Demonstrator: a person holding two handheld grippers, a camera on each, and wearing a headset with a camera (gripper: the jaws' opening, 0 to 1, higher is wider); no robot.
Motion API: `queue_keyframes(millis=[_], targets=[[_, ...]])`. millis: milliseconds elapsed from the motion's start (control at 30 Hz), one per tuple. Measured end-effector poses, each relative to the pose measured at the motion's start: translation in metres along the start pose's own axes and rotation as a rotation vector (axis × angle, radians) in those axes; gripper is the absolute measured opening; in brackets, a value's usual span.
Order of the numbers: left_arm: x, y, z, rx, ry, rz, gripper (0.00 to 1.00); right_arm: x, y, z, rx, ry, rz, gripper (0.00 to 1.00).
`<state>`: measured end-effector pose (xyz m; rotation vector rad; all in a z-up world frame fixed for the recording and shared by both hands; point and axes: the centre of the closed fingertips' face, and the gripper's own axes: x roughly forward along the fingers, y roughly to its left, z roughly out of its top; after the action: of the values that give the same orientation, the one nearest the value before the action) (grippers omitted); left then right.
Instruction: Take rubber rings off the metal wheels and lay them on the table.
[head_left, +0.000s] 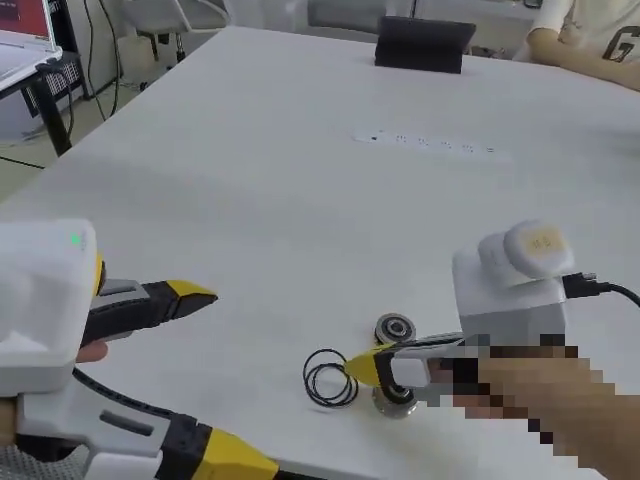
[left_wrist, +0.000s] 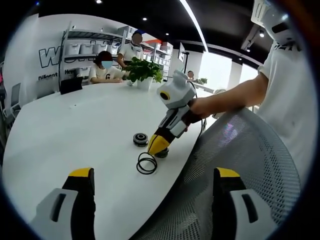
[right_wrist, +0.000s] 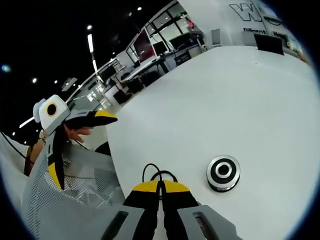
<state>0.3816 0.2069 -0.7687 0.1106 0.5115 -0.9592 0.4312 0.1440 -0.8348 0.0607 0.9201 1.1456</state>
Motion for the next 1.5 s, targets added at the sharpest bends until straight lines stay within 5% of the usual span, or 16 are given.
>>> queue_keyframes(millis=[1500], targets=[[0.0000,-0.0023,-0.0047,-0.029,0.021,-0.007,0.92,0.0035,-0.0043,-0.0075,-0.074,0.052,-0.055,0.00]])
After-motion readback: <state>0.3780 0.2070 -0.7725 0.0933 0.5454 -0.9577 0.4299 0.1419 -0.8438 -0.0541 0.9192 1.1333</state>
